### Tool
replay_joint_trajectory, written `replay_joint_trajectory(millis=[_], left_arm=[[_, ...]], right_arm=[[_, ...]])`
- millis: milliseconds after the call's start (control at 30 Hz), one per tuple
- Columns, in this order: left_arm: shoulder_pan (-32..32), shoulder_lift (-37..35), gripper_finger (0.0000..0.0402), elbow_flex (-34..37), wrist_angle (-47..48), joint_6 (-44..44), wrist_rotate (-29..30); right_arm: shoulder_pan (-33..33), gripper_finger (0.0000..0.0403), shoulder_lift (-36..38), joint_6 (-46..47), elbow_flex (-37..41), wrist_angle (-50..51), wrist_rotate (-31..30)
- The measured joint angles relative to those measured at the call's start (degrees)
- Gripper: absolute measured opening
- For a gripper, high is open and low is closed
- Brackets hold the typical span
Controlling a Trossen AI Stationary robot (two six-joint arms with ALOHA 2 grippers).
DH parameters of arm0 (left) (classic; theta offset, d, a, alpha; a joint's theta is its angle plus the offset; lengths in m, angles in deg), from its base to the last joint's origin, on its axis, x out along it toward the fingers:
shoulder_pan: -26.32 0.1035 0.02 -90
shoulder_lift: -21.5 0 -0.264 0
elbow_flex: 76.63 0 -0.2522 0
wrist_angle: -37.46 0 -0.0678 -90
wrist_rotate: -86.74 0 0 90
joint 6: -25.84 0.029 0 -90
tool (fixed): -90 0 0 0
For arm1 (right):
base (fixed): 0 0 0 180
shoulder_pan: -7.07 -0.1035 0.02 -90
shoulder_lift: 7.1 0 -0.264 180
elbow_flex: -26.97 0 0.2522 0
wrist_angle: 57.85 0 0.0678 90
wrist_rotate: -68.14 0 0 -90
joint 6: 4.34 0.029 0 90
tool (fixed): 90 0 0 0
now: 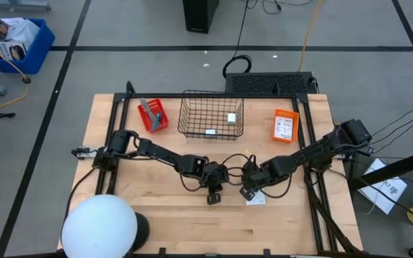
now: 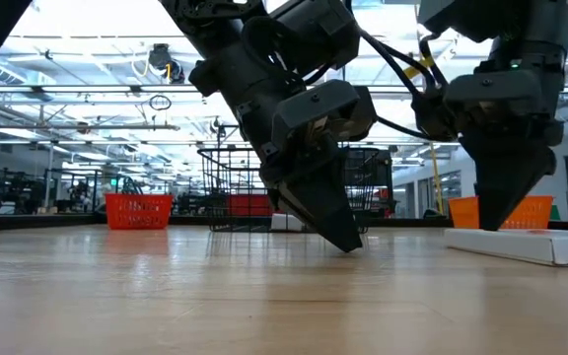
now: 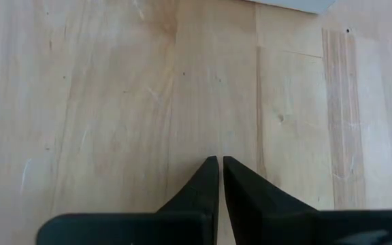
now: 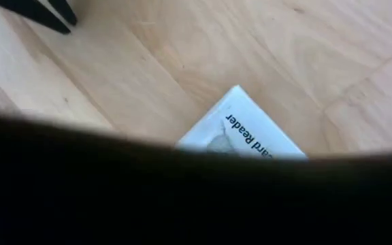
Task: Pick and place items into bin
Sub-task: Put the card reader box into the orange bin
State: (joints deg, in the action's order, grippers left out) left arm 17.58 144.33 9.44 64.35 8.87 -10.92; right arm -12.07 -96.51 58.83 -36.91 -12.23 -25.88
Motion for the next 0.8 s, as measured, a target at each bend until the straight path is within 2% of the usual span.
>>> replay_joint_trajectory(millis=[233,333,667,800], left_arm=[[-0.3,0.0,0.0031,0.0,-0.2,0.1,0.7],[-0.3,0.0,0.0031,0.1,-0.7,0.1,0.6],[-0.3,0.0,0.0031,0.1,-1.2,0.2,0.2],[-0.3,0.0,0.0031,0.1,-1.3,0.6,0.2]], right_arm=[[0.0,0.0,0.0,-0.9,0.0,-7.7,1.3],[0.0,0.0008,0.0,-0.7,0.0,-8.2,1.3],[0.0,0.0116,-0.1,3.8,5.1,-17.5,2.4],[0.0,0.015,-0.1,5.7,6.3,-18.1,2.3]])
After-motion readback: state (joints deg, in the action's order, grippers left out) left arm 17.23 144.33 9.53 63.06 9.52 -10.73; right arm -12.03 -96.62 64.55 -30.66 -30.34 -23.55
